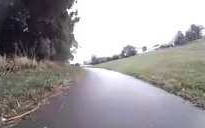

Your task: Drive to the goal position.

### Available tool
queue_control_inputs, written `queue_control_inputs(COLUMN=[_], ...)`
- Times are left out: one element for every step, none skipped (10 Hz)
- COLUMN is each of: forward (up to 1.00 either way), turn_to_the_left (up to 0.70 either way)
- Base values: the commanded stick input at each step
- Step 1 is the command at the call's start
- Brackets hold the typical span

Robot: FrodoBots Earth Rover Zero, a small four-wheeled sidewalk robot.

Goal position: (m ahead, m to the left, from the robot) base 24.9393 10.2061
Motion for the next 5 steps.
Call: queue_control_inputs(forward=[0.85, 0.85, 0.85, 0.88, 0.90], turn_to_the_left=[0.00, 0.00, 0.00, 0.00, 0.00])
